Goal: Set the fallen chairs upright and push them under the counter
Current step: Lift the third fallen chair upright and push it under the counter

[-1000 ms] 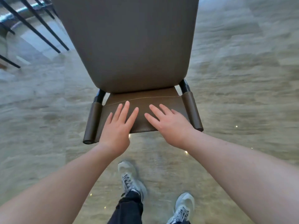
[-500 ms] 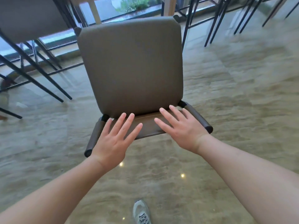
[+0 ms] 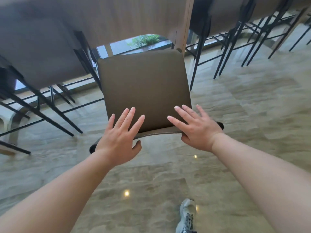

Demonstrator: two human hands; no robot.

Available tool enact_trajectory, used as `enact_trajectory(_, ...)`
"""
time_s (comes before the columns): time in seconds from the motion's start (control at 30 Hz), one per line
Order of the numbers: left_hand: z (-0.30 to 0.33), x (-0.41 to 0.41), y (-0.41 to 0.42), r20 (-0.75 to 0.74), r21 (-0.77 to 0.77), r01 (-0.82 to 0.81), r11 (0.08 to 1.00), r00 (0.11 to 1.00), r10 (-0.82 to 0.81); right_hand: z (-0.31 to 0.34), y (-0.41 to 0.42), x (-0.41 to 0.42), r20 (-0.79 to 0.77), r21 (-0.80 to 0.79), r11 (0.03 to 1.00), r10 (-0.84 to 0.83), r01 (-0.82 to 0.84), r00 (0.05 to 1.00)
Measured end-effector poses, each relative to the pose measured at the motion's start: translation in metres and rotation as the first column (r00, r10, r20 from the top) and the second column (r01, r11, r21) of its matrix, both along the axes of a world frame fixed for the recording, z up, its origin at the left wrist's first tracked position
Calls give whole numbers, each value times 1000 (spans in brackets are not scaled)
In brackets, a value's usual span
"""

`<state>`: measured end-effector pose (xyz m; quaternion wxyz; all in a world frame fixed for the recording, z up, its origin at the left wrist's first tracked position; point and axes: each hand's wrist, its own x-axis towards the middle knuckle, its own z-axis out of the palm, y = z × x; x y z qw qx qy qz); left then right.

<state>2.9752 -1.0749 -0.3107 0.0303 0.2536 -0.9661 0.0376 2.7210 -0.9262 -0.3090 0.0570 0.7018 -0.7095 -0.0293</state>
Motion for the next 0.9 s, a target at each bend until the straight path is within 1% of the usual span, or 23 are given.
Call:
enact_trajectory(0.07,6,-6,-12,15,3,3,1000,1000,-4,5,-11,-7,16,-45,999,25,-25,1000)
enact_trajectory(0.2,22,-20,-37,45,6,-8,1000,999,8,15,-39,-19,62,-89,996,27,-22,998)
enact_trajectory(0.47,59,-59,-105,88,29,-60,998,995,57,52,-111,-62,122,-1,999,44,-44,992)
enact_trajectory(0.67,71,-79,-145,118,-4,-40,999,992,40,60,-151,-85,93,-9,997,81,-81,992)
enact_trajectory(0.9,79,-94,-182,93,5,-39,999,995,38,67,-191,-104,113,-28,998,60,-58,992)
